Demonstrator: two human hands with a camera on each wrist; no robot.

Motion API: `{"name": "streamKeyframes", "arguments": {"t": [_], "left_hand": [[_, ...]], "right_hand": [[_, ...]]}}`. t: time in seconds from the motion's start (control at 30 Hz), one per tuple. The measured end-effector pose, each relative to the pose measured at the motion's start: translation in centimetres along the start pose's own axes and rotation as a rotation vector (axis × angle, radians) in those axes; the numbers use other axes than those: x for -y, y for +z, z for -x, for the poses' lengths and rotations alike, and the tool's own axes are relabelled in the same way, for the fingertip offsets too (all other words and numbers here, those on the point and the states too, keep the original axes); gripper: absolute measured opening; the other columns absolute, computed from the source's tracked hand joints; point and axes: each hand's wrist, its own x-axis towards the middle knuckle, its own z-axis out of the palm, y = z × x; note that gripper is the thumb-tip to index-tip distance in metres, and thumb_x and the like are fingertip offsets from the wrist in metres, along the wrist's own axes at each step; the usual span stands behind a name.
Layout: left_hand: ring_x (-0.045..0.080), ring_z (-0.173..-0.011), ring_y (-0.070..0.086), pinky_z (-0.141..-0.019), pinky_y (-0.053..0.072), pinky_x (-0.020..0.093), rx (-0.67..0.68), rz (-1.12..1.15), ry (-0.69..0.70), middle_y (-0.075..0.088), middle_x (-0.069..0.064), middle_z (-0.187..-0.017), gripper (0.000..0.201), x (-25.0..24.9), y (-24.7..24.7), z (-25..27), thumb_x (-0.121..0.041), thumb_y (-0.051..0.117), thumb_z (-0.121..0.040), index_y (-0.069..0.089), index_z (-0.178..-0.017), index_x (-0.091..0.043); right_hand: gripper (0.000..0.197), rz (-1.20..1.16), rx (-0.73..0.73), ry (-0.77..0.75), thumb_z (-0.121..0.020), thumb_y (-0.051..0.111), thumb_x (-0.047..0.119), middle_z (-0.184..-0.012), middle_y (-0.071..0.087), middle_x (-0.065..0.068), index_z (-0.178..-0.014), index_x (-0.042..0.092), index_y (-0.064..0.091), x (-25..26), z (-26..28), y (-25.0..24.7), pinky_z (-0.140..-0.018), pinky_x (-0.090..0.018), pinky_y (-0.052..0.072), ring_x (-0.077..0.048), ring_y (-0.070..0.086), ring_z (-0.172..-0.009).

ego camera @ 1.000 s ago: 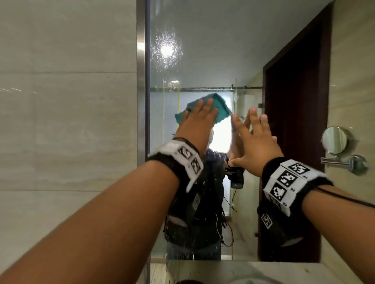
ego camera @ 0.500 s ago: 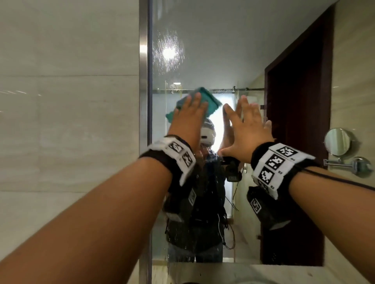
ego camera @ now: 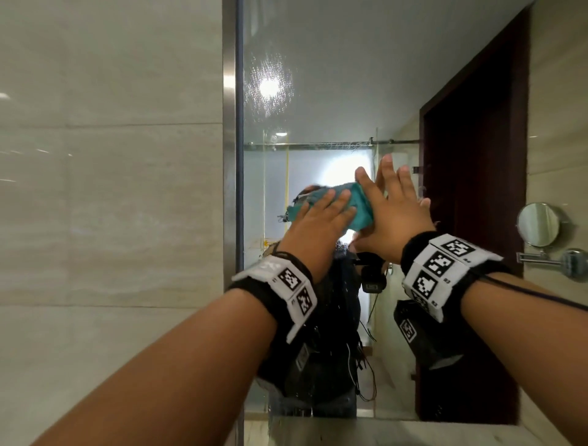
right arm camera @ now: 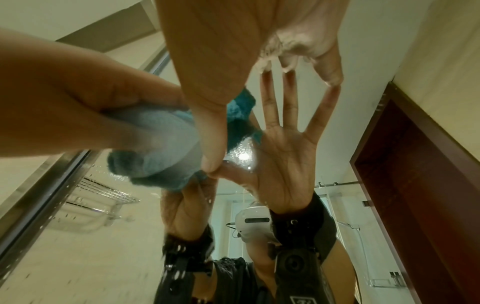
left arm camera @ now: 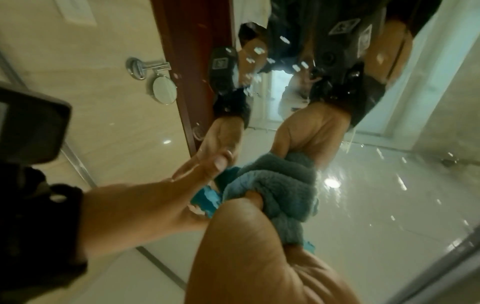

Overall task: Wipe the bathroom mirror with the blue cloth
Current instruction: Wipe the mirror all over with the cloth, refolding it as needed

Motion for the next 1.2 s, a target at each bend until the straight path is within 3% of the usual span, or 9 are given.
{"name": "streamKeyframes", "arguments": {"t": [0.13,0.2,0.4,0.53,0.63,0.73,0.83,0.93,1.2], "left_hand": [[0.025,-0.146,-0.005,-0.118,0.009,0.047,-0.182,0.052,-0.203,-0.005,0.006,-0.159,0.075,3.3,-3.7,-2.1,-0.003,0.053,-0.091,0.011,-0.151,-0.017],[0.026,-0.146,-0.003,-0.119,0.008,0.045,-0.185,0.079,-0.256,-0.004,0.007,-0.159,0.072,4.5,-5.4,-2.9,-0.005,0.052,-0.092,0.012,-0.151,-0.016],[0.025,-0.146,-0.002,-0.118,0.006,0.047,-0.218,0.067,-0.135,0.001,0.006,-0.159,0.071,4.0,-3.3,-1.2,-0.005,0.053,-0.091,0.016,-0.150,-0.017],[0.018,-0.145,-0.011,-0.117,-0.007,0.047,0.055,-0.040,-0.028,-0.010,-0.005,-0.159,0.078,0.3,2.7,0.8,-0.017,0.056,-0.092,0.006,-0.151,-0.027],[0.015,-0.145,-0.013,-0.114,-0.013,0.042,0.117,-0.010,-0.032,-0.014,-0.006,-0.158,0.079,-0.5,3.9,2.3,-0.011,0.052,-0.092,0.002,-0.151,-0.027],[0.014,-0.145,-0.011,-0.119,-0.001,0.040,0.087,-0.010,0.069,-0.011,-0.004,-0.159,0.068,0.8,2.0,4.4,-0.010,0.044,-0.097,0.006,-0.152,-0.023],[0.019,-0.146,-0.008,-0.119,0.006,0.042,0.059,0.017,-0.032,-0.011,-0.001,-0.159,0.074,3.1,0.1,5.3,-0.007,0.050,-0.093,0.006,-0.152,-0.020],[0.021,-0.146,-0.008,-0.119,0.002,0.040,0.015,0.084,-0.132,-0.011,0.002,-0.159,0.080,5.1,-1.4,5.2,-0.001,0.053,-0.090,0.005,-0.152,-0.019],[0.018,-0.145,-0.013,-0.115,-0.006,0.041,-0.002,0.067,-0.085,-0.014,-0.003,-0.158,0.082,4.1,3.4,8.3,0.001,0.050,-0.090,0.001,-0.152,-0.023]], "right_hand": [[0.126,0.001,-0.002,0.007,-0.063,0.080,0.048,-0.150,-0.033,0.002,-0.146,0.037,-0.015,0.1,0.2,-0.2,-0.109,-0.063,0.008,-0.026,-0.025,-0.140],[0.126,0.003,0.000,0.004,-0.063,0.080,0.048,-0.151,-0.032,0.002,-0.146,0.037,-0.014,0.1,0.2,-0.2,-0.109,-0.063,0.009,-0.026,-0.025,-0.140],[0.127,-0.003,-0.024,0.015,-0.061,0.081,0.048,-0.151,-0.031,0.003,-0.146,0.038,-0.014,-0.1,-0.1,0.2,-0.109,-0.063,0.010,-0.025,-0.024,-0.140],[0.112,-0.009,-0.073,0.015,-0.072,0.071,0.049,-0.153,-0.026,-0.003,-0.148,0.033,-0.009,0.2,0.5,0.6,-0.110,-0.061,0.010,-0.028,-0.018,-0.142],[0.101,-0.019,-0.145,0.017,-0.078,0.065,0.041,-0.155,-0.017,-0.009,-0.149,0.029,-0.006,1.3,2.6,2.6,-0.112,-0.056,0.008,-0.029,-0.009,-0.143],[0.099,0.028,-0.117,-0.016,-0.081,0.062,0.041,-0.155,-0.019,-0.009,-0.149,0.027,-0.008,2.6,4.7,4.5,-0.113,-0.051,0.007,-0.028,-0.010,-0.143],[0.099,0.039,-0.063,-0.007,-0.082,0.061,0.039,-0.154,-0.023,-0.004,-0.149,0.026,-0.011,3.8,5.2,4.9,-0.113,-0.052,0.006,-0.025,-0.014,-0.143],[0.108,0.010,-0.014,0.036,-0.079,0.068,0.037,-0.152,-0.028,0.000,-0.147,0.028,-0.015,4.3,4.9,5.0,-0.112,-0.055,0.008,-0.025,-0.018,-0.142],[0.115,0.003,0.011,0.041,-0.074,0.074,0.039,-0.152,-0.029,0.000,-0.148,0.028,-0.014,4.4,4.9,5.1,-0.111,-0.057,0.007,-0.025,-0.021,-0.141]]}}
